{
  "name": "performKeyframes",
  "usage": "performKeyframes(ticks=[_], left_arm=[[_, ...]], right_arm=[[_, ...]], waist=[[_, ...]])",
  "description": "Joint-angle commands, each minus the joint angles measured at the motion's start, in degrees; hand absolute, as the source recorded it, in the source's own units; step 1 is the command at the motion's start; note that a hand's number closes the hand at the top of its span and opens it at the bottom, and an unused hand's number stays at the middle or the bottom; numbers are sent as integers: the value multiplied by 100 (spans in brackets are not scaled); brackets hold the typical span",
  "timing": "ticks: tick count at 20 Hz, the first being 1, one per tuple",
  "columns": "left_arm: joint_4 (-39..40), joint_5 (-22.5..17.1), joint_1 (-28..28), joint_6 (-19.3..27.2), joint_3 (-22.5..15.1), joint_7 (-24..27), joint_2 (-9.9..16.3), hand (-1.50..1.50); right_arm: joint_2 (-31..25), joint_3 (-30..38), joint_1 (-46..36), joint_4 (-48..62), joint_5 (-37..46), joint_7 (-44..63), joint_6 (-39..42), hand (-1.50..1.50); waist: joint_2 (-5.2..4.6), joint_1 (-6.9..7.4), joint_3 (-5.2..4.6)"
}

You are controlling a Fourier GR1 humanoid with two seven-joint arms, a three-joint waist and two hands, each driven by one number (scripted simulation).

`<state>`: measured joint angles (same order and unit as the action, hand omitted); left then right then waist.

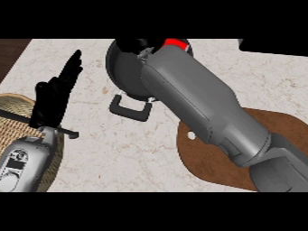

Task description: Pick the can from the cutting board and place it in the pot

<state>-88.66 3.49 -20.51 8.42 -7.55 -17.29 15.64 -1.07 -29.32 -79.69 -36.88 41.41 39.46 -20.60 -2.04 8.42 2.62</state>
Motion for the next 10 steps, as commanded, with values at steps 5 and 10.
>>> performKeyframes(ticks=[5,10], left_arm=[[278,-41,533,-123,178,95,305,0],[304,46,351,-82,107,-23,313,0]], right_arm=[[104,731,75,808,-618,-654,-342,-150],[106,1079,42,986,-977,-1291,-479,-150]], waist=[[-125,209,-276],[-111,213,-268]])
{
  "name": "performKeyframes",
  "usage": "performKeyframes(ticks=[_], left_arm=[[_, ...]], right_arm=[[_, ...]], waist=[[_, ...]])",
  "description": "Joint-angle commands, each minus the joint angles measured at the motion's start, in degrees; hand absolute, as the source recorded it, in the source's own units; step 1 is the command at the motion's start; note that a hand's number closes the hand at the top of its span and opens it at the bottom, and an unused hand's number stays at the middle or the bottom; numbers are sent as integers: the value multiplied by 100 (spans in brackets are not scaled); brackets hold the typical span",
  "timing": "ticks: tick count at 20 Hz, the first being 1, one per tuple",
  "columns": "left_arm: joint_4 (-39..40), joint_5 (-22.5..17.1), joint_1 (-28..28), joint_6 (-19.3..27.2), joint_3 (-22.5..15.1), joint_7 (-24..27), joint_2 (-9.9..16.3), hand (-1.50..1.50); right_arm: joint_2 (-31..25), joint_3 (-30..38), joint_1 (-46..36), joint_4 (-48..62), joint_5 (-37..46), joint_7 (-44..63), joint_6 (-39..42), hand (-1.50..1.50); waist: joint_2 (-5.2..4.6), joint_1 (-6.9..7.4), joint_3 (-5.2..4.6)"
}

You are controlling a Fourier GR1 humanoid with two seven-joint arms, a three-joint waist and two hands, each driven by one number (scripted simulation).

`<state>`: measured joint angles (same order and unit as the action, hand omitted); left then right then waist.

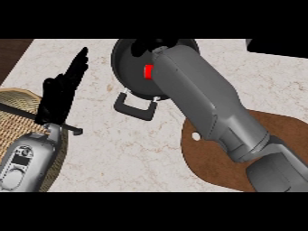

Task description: Pick the can from the cutting board and place it in the pot

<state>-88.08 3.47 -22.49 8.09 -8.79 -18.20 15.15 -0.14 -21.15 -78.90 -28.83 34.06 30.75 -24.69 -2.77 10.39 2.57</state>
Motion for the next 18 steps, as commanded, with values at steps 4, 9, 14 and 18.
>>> performKeyframes(ticks=[4,9,14,18], left_arm=[[247,66,680,-44,128,151,318,0],[385,97,596,58,117,129,224,0],[316,-22,746,-33,190,164,321,0],[377,6,872,56,262,325,310,0]], right_arm=[[12,427,33,299,-365,-848,-426,-150],[14,1115,-58,-359,-1005,-1571,-1489,-150],[14,1551,22,-483,-1763,-2075,-1443,-150],[14,1778,135,-471,-2297,-2512,-1031,-150]], waist=[[-44,98,-264],[-36,65,-248],[53,1,-259],[89,-187,-263]])
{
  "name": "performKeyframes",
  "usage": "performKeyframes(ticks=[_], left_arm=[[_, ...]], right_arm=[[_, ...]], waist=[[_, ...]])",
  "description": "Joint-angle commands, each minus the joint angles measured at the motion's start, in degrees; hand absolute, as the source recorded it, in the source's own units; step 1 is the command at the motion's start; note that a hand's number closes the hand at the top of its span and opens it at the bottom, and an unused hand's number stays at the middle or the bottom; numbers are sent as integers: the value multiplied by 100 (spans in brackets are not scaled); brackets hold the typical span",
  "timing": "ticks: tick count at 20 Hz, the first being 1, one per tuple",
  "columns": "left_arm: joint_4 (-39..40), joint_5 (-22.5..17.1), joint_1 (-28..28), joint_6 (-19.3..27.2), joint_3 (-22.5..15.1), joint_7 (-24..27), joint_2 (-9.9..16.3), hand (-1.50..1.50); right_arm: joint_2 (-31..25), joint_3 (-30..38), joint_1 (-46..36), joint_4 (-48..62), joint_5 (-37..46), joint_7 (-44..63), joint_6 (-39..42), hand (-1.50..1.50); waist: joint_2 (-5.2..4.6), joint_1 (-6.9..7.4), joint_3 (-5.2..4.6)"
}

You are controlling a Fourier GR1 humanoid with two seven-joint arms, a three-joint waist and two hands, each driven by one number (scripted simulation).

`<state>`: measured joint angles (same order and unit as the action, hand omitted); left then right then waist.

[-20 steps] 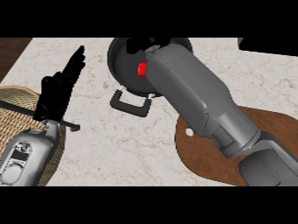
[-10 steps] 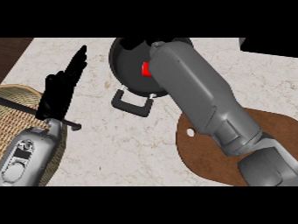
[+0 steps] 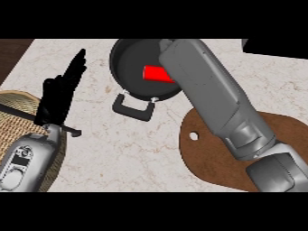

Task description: Pick the can from the cutting board and place it in the pot

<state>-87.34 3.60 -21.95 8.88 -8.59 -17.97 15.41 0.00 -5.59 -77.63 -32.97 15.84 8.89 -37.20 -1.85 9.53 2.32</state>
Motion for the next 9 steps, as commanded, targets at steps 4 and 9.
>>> performKeyframes(ticks=[4,9], left_arm=[[179,49,1084,10,174,284,262,0],[319,-78,1268,-4,490,490,379,0]], right_arm=[[0,377,371,-2,-883,-919,616,-150],[0,474,679,-109,-1131,-1467,815,-150]], waist=[[25,-181,-232],[68,-453,-236]])
